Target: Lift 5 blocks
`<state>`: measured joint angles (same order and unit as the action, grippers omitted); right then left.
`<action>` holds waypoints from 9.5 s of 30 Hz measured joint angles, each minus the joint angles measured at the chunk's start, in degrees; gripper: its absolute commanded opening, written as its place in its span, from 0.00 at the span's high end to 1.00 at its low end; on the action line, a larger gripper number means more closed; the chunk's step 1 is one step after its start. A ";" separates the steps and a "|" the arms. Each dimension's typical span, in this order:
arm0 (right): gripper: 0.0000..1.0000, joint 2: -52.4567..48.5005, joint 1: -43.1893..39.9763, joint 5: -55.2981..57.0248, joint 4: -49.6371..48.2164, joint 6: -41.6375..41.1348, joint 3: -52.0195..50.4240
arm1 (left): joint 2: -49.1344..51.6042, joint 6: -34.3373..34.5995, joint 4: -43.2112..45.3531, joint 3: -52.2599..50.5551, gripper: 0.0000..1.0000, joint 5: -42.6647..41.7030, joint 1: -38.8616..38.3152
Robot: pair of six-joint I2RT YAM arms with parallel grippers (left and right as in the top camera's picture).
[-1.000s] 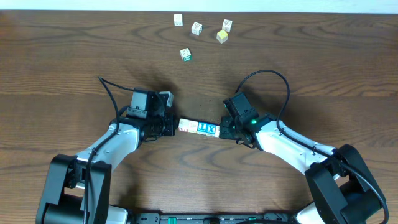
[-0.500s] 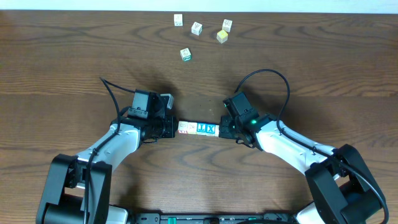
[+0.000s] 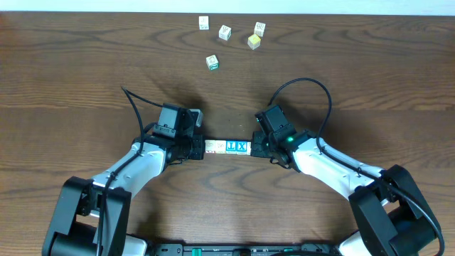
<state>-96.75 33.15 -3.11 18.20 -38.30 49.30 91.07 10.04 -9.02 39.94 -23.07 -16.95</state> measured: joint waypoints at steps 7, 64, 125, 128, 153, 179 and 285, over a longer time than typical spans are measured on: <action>0.97 0.00 0.00 -0.04 0.00 0.04 0.00 | 0.00 0.00 0.00 0.00 0.93 0.59 -0.20; 0.99 0.00 0.52 0.76 -2.45 2.99 -0.22 | 0.00 -0.02 0.96 -0.02 0.93 0.98 -0.26; 0.99 4.87 0.52 3.19 -2.38 2.99 -0.17 | -7.43 0.44 2.99 -0.02 0.93 -0.37 0.48; 0.99 5.64 0.52 3.41 -2.38 3.04 -0.17 | -7.43 0.44 2.86 -0.02 0.93 -0.31 0.48; 0.99 9.94 0.52 3.61 -0.85 3.85 0.68 | -7.43 2.21 2.78 -0.02 0.92 0.07 0.52; 0.99 10.03 0.52 4.15 -0.22 4.07 1.03 | -12.39 2.62 1.73 -0.02 0.93 0.11 0.52; 0.99 11.43 0.52 4.59 3.08 5.49 5.09 | -19.10 3.91 1.53 0.00 0.93 0.92 0.79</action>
<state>-85.32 33.67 1.48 21.28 -32.82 54.39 71.96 13.96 -7.49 39.94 -22.15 -16.16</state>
